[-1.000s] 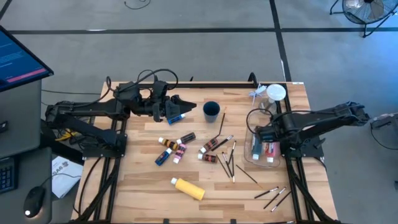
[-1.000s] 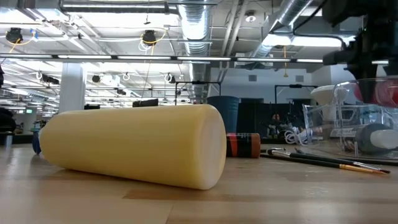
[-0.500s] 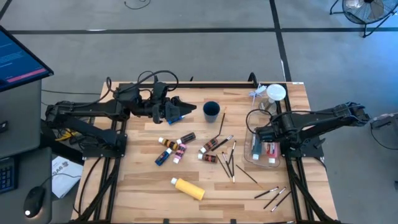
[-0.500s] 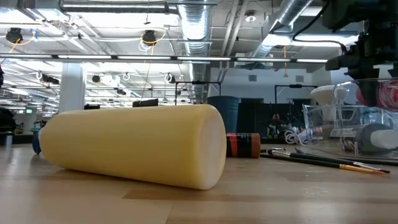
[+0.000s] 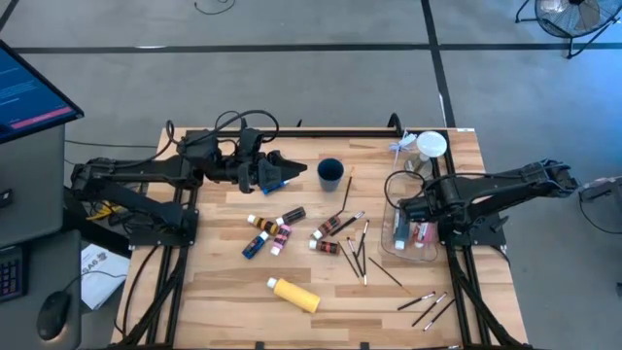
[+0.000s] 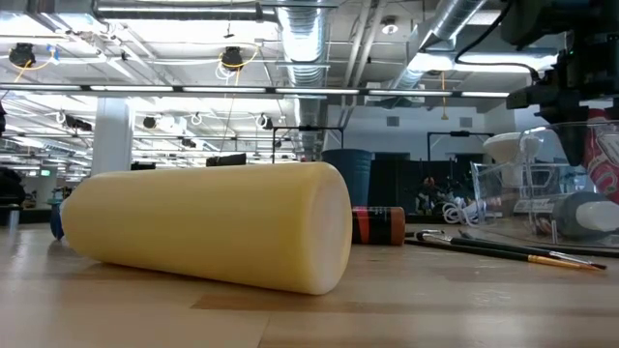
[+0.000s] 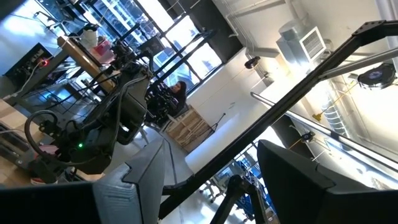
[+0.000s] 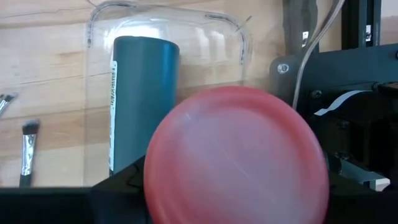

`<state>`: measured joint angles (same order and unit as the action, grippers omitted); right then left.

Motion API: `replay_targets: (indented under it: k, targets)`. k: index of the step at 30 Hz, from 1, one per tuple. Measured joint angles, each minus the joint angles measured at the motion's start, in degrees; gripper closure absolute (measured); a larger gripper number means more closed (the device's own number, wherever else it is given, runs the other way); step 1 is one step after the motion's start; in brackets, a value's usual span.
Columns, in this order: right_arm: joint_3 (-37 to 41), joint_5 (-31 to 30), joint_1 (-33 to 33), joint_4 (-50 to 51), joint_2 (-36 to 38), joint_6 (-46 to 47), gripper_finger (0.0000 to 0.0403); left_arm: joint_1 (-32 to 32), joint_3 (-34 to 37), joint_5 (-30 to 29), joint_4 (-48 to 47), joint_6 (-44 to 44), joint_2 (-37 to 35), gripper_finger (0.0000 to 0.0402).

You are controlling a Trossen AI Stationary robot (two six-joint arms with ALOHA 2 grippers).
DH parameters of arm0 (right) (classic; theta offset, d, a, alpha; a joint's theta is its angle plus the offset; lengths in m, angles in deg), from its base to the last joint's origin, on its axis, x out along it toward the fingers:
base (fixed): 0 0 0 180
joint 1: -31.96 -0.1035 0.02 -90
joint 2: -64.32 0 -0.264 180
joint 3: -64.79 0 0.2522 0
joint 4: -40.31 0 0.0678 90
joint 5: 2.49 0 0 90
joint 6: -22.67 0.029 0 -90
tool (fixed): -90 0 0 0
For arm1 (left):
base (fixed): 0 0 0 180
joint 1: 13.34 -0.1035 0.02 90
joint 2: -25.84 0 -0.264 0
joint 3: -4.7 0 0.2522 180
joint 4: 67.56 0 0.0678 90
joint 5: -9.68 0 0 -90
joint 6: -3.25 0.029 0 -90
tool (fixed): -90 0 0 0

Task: Pick & Place Paint Supplies
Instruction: Put the large red paint bottle into the transparent bin

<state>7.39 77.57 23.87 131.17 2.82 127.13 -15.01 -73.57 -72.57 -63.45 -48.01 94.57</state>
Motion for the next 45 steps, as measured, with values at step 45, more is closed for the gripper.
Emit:
replay_targets:
  k: [45]
  targets:
    - [0.0,3.9,2.9,-3.9,-21.4,-8.9,0.0162,2.1,0.0,-0.9,-0.1,1.5,0.0,0.0189]
